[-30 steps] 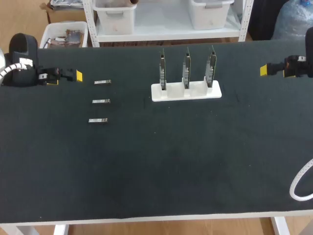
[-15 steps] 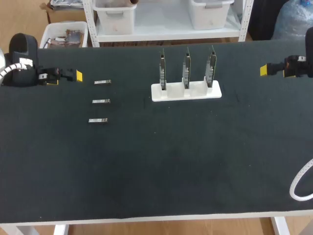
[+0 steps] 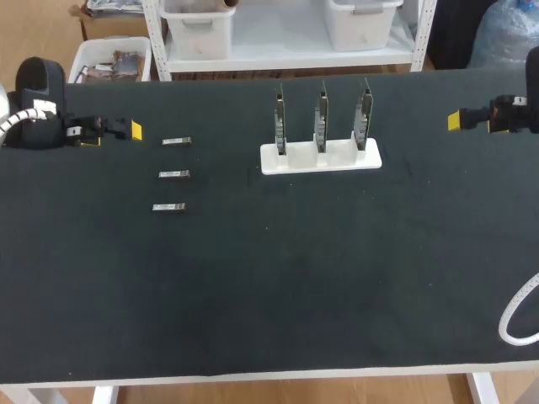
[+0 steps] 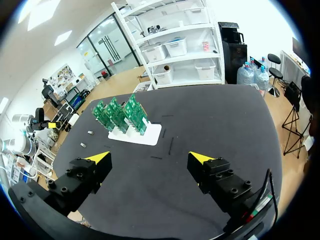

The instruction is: Pick up the optical module with the left hand, and insert it into the network port with the right hand.

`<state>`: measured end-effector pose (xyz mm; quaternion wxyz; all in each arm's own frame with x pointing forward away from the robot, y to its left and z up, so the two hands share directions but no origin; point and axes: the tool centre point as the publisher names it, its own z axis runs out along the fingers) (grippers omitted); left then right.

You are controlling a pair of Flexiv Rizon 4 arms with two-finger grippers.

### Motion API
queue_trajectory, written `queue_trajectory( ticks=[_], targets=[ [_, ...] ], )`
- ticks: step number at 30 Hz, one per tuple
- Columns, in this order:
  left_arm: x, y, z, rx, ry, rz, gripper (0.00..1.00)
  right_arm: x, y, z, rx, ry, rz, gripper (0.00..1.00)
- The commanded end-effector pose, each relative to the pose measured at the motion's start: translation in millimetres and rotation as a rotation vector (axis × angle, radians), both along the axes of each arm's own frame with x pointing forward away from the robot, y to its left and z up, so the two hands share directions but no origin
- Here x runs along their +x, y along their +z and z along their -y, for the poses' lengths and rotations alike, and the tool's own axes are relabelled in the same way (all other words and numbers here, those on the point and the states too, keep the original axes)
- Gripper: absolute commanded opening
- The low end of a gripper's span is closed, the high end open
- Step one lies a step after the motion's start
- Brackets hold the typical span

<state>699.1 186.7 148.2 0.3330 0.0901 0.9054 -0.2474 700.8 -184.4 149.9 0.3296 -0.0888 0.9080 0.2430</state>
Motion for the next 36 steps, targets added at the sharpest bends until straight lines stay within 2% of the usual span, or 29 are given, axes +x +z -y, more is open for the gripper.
queue_trajectory(
  ticks=[1, 10, 12, 13, 14, 15, 18, 27, 36],
  targets=[
    [0.4, 1.4, 1, 0.007, 0.004, -0.006, 1.0, -1.3, 1, 0, -0.003, -0.003, 0.0, 1.0],
    [0.4, 1.4, 1, 0.007, 0.004, -0.006, 1.0, -1.3, 1, 0, -0.003, -0.003, 0.0, 1.0],
    [1.1, 5.3, 1, 0.006, -0.019, 0.027, 1.0, -1.3, 1, 0, -0.003, -0.003, 0.0, 1.0],
    [1.4, 7.5, 2, 0.019, -0.05, 0.041, 1.0, -1.3, 1, 0, -0.003, -0.003, 0.0, 1.0],
    [1.6, 9.3, 4, 0.061, -0.096, 0.047, 1.0, -1.3, 1, 0, -0.003, -0.003, 0.0, 1.0],
    [1.1, 10.2, 7, 0.105, -0.143, 0.044, 1.0, -1.3, 1, 0, -0.003, -0.003, 0.0, 1.0],
    [-0.3, 9.7, 12, 0.139, -0.243, 0.019, 1.0, -1.3, 1, 0, -0.003, -0.003, 0.0, 1.0],
    [-8.5, -8.4, 11, 0.22, -0.339, -0.046, 1.0, -1.3, 1, 0, -0.003, -0.003, 0.0, 1.0],
    [-10.5, -13.0, 11, 0.19, -0.338, -0.065, 1.0, -1.3, 1, 0, -0.003, -0.003, 0.0, 1.0]
  ],
)
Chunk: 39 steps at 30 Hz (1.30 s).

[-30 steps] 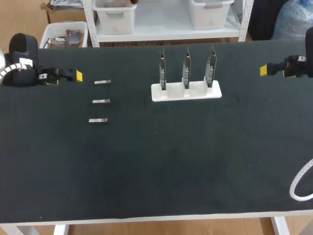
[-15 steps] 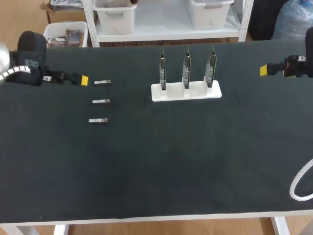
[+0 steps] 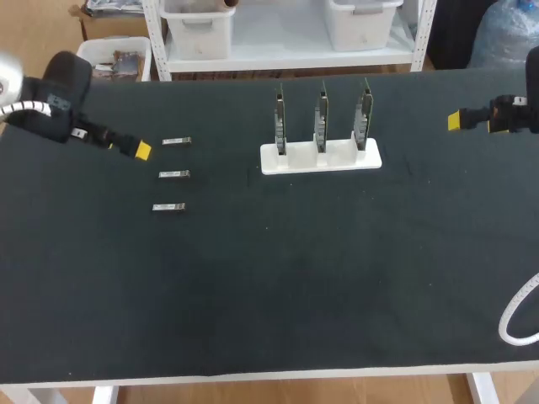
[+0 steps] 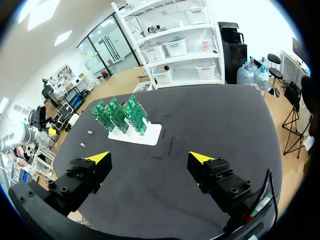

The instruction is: Pick up the optical module with the left hand, and insert it into the network port with the right hand.

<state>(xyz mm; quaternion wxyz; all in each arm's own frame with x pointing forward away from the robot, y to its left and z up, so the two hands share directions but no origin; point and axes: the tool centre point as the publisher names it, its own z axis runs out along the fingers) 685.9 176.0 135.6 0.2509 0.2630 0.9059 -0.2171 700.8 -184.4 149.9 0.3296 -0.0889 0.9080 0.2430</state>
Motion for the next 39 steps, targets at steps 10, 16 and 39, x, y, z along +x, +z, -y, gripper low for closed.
queue_trajectory(
  ticks=[10, 16, 39],
  targets=[
    [1.4, 3.4, -4, 0.032, -0.007, 0.039, 1.0, -1.3, 1, 0, -0.003, -0.003, 0.0, 1.0],
    [19.3, 57.1, 6, 0.329, -0.25, 0.234, 1.0, -1.3, 1, 0, -0.003, -0.003, 0.0, 1.0],
    [5.2, 4.8, 34, 0.392, -0.666, -0.001, 1.0, -1.3, 1, 0, -0.003, -0.003, 0.0, 1.0]
  ],
)
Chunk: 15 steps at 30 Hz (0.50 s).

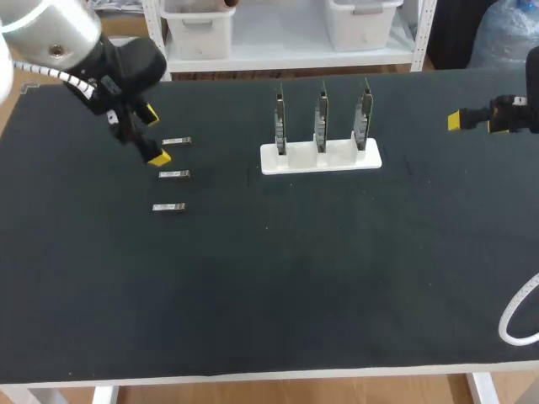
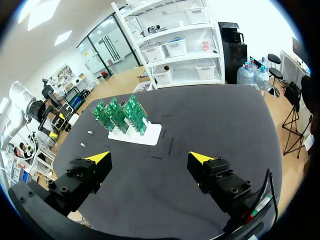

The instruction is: Pick up the optical module with the left hand, and insert it into the network port with the right hand.

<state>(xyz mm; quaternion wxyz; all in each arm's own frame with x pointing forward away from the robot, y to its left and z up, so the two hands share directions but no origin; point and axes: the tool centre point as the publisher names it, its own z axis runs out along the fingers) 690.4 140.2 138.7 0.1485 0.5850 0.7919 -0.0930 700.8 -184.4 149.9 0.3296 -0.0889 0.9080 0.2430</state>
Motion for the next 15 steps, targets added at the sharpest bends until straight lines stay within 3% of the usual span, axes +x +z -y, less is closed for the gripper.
queue_trajectory(
  ticks=[1, 11, 15],
  targets=[
    [-3.0, 0.3, -2, 0.019, 0.0, -0.084, 1.0, -1.3, 1, 0, -0.003, -0.003, 0.0, 1.0],
    [-49.2, -26.2, 2, -0.01, 0.087, -0.108, 1.0, -1.3, 1, 0, -0.003, -0.003, 0.0, 1.0],
    [-57.7, -35.6, 4, -0.002, 0.122, -0.13, 1.0, -1.3, 1, 0, -0.003, -0.003, 0.0, 1.0]
  ],
)
